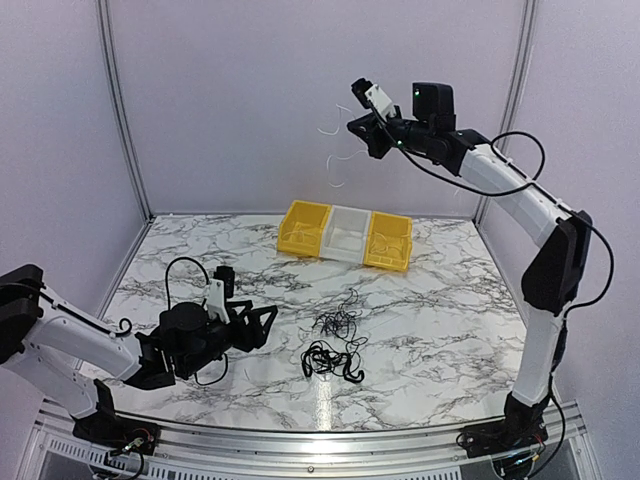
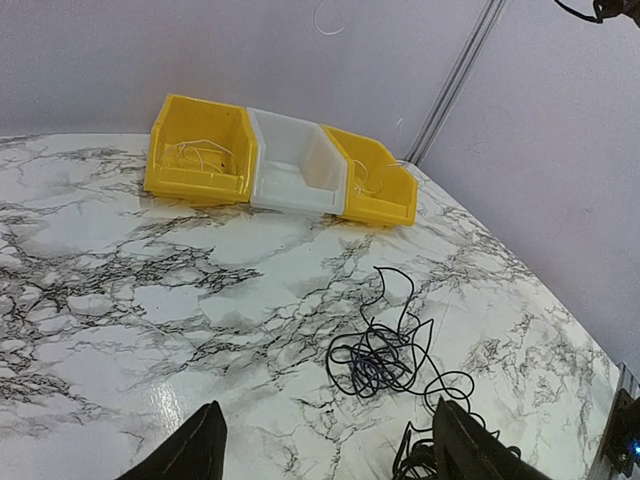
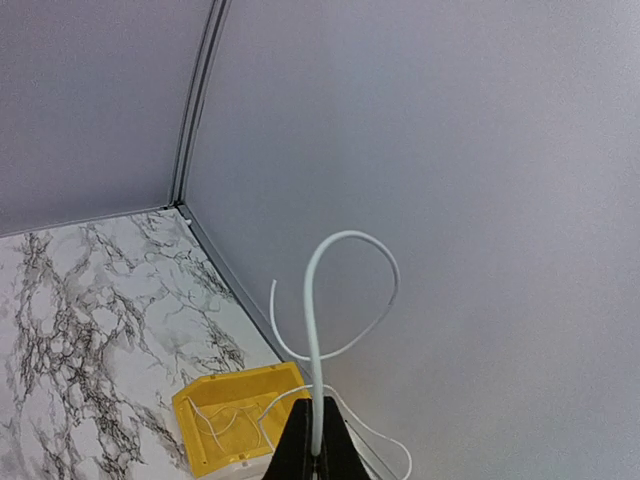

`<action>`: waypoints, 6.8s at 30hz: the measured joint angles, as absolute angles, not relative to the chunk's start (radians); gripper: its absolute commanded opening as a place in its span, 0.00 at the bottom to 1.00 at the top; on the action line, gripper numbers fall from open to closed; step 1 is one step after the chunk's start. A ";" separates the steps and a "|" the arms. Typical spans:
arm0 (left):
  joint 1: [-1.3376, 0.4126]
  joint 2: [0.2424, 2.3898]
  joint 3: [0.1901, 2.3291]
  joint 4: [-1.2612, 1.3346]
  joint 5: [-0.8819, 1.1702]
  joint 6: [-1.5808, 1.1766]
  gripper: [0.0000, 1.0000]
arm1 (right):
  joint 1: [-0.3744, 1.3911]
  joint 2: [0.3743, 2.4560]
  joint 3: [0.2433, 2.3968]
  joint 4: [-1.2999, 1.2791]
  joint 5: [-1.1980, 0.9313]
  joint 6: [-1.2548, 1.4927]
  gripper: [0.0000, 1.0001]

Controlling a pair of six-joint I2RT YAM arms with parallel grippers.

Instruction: Untangle the cables

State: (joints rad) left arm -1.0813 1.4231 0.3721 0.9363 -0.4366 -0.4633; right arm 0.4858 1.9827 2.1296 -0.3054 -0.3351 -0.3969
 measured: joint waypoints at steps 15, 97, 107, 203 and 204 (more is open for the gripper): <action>-1.081 1.444 0.380 0.936 -0.439 -0.449 0.74 | 0.293 1.914 1.784 -0.300 -0.332 -0.397 0.00; -0.928 1.546 0.664 0.696 -0.312 -0.653 0.70 | -0.061 2.343 1.837 -0.320 -0.896 0.121 0.40; -0.928 1.546 0.658 0.688 -0.304 -0.668 0.69 | -0.061 2.382 1.850 -0.312 -0.961 0.146 0.30; -0.932 1.579 0.672 0.643 -0.377 -0.665 0.70 | 0.265 2.300 1.971 -0.466 -0.361 0.017 0.38; -0.928 1.589 0.701 0.626 -0.406 -0.664 0.70 | 0.265 2.298 1.966 -0.467 -0.347 0.014 0.42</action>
